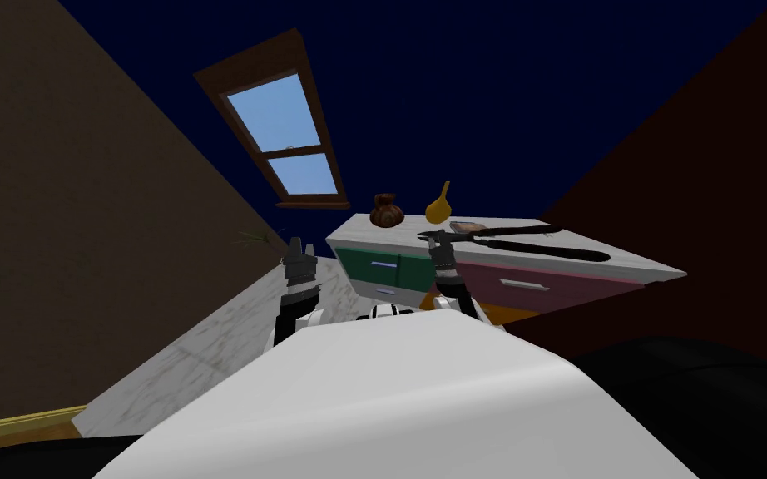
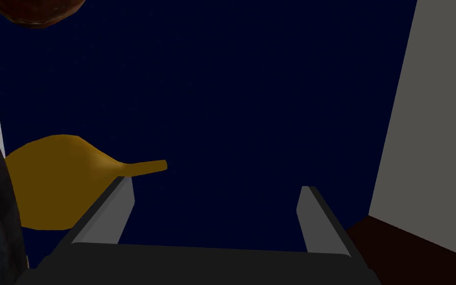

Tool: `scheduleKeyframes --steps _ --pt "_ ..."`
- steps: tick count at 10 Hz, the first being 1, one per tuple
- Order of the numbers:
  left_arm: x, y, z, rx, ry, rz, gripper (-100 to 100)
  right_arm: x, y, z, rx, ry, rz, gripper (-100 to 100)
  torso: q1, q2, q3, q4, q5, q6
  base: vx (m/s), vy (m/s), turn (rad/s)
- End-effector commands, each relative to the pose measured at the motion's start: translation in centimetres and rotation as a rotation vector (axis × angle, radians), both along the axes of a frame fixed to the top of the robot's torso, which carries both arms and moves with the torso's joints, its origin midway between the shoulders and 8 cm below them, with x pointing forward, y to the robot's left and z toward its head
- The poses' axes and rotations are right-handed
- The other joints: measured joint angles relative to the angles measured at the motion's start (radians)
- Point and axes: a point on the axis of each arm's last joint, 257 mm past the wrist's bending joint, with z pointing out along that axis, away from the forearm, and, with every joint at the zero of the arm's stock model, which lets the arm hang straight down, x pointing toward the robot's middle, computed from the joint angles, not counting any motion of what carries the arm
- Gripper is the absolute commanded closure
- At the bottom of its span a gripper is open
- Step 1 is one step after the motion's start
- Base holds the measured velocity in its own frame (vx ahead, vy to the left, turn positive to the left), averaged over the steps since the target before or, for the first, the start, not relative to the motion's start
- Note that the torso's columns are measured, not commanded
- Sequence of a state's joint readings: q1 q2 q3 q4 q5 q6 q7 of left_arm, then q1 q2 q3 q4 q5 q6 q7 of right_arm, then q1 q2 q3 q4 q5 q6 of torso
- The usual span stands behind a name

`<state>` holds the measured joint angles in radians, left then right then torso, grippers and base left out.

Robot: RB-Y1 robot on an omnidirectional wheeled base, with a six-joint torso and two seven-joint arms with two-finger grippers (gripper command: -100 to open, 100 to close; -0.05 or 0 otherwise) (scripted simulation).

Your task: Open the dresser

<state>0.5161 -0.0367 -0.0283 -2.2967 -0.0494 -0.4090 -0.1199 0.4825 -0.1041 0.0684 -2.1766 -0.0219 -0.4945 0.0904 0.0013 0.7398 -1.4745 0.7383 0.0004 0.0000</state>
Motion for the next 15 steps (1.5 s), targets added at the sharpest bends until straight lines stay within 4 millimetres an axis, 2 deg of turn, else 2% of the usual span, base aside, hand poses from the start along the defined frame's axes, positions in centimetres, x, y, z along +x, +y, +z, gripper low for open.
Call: scheduleKeyframes --steps 1,2,3,4,6,7,8,9,10,11,12,13,14,15 --pt "0.0 0.0 0.0 0.0 0.0 0.0 0 1.7 0.5 -4.3 -0.131 0.134 -0.01 -100 0.0 -0.001 -0.001 0.0 0.0 0.0 -0.083 0.098 0.076" --pt "0.0 0.0 0.0 0.0 0.0 0.0 0 1.8 0.5 -4.5 -0.13 0.143 -0.011 -100 0.0 -0.001 -0.001 0.0 0.0 0.0 -0.063 0.064 0.027" --pt "0.0 0.0 0.0 0.0 0.0 0.0 0 2.4 0.5 -6.5 -0.188 0.202 -0.02 -100 -0.003 -0.003 -0.002 0.0 -0.001 0.0 -0.057 0.063 0.057" --pt "0.0 0.0 0.0 0.0 0.0 0.0 0 2.5 0.5 -6.6 -0.188 0.206 -0.021 -100 -0.003 -0.003 -0.002 -0.001 -0.001 0.0 -0.045 0.048 0.034" --pt "0.0 0.0 0.0 0.0 0.0 0.0 0 3.3 0.1 -11.0 -0.312 0.326 -0.043 -100 -0.001 -0.002 -0.002 0.0 -0.001 0.0 -0.075 0.074 0.087" --pt "0.0 0.0 0.0 0.0 0.0 0.0 0 3.5 0.0 -11.5 -0.314 0.345 -0.048 -100 0.001 0.0 0.0 0.0 0.0 0.0 -0.079 0.075 0.037" --pt "0.0 0.0 0.0 0.0 0.0 0.0 0 3.7 -0.4 -13.8 -0.38 0.405 -0.062 -100 -0.001 -0.001 -0.001 0.0 0.0 0.0 -0.061 0.084 0.061" --pt "0.0 0.0 0.0 0.0 0.0 0.0 0 3.8 -0.5 -14.1 -0.381 0.418 -0.065 -100 -0.001 -0.002 -0.002 0.0 0.0 0.0 -0.049 0.068 0.04" --pt "0.0 0.0 0.0 0.0 0.0 0.0 0 3.9 -1.2 -16.6 -0.445 0.486 -0.082 -100 -0.002 -0.003 -0.002 -0.001 -0.001 0.0 -0.068 0.077 0.083" --pt "0.0 0.0 0.0 0.0 0.0 0.0 0 3.9 -1.3 -16.8 -0.451 0.493 -0.085 -100 -0.001 -0.002 -0.002 0.0 0.0 0.0 -0.06 0.068 0.052" --pt "0.0 0.0 0.0 0.0 0.0 0.0 0 3.9 -2.1 -19.4 -0.521 0.563 -0.105 -100 -0.002 -0.002 -0.002 0.0 0.0 0.0 -0.077 0.068 0.089" --pt "0.0 0.0 0.0 0.0 0.0 0.0 0 3.9 -2.2 -19.5 -0.524 0.57 -0.107 -100 -0.002 -0.001 -0.001 0.0 -0.001 0.0 -0.064 0.063 0.046" --pt "0.0 0.0 0.0 0.0 0.0 0.0 0 3.7 -3.1 -21.9 -0.598 0.631 -0.126 -100 -0.002 -0.002 -0.001 0.0 0.0 0.0 -0.076 0.095 0.092" --pt "0.0 0.0 0.0 0.0 0.0 0.0 0 3.7 -3.3 -22.2 -0.599 0.646 -0.131 -100 0.0 -0.001 -0.001 0.0 0.0 0.0 -0.055 0.085 0.048"
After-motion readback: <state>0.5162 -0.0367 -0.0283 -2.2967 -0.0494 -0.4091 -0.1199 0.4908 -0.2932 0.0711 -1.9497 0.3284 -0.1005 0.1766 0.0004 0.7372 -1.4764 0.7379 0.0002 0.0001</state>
